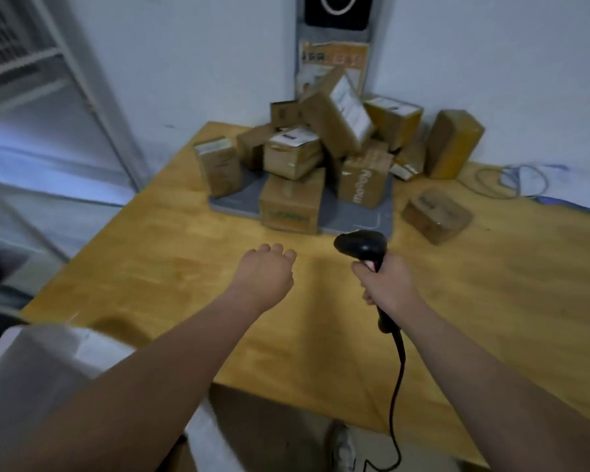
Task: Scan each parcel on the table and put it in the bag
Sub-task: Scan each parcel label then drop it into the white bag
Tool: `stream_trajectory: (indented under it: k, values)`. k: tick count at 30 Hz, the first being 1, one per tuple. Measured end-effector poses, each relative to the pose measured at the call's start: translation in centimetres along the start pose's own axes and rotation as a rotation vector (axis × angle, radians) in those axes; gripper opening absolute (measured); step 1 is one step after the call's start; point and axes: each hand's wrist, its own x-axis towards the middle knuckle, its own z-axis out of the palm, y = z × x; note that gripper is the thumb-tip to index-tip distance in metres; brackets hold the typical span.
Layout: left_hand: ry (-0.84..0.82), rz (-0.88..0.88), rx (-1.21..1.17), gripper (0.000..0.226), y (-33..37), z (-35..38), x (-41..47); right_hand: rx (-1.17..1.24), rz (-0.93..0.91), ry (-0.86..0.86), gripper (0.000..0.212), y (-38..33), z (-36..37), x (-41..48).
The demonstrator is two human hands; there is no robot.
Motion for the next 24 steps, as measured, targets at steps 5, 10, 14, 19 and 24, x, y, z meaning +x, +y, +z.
stream_trajectory:
  k: [5,10,14,19,24]
  values:
    - [-0.026,0.054,-0.012,0.030,3.8,-1.5,7.0,-0.024,-0.009,0.126,0.017,0.7,-5.8,5.1]
    - [0.057,0.055,-0.012,0.025,5.8,-4.0,15.2,-0.100,-0.065,0.204,0.020,-0.8,-11.8,12.9]
    - [0.207,0.027,0.004,0.033,5.6,-6.5,22.2,-0.122,-0.172,0.251,0.016,-3.2,-14.9,18.1]
    - [0.394,-0.137,-0.084,0.048,2.5,-9.5,29.7,0.052,-0.313,0.208,0.015,-7.2,-15.3,23.8]
    - [0.506,-0.321,-0.182,0.058,-2.3,-11.2,34.6,0.306,-0.239,0.062,0.016,-10.1,-13.3,30.2]
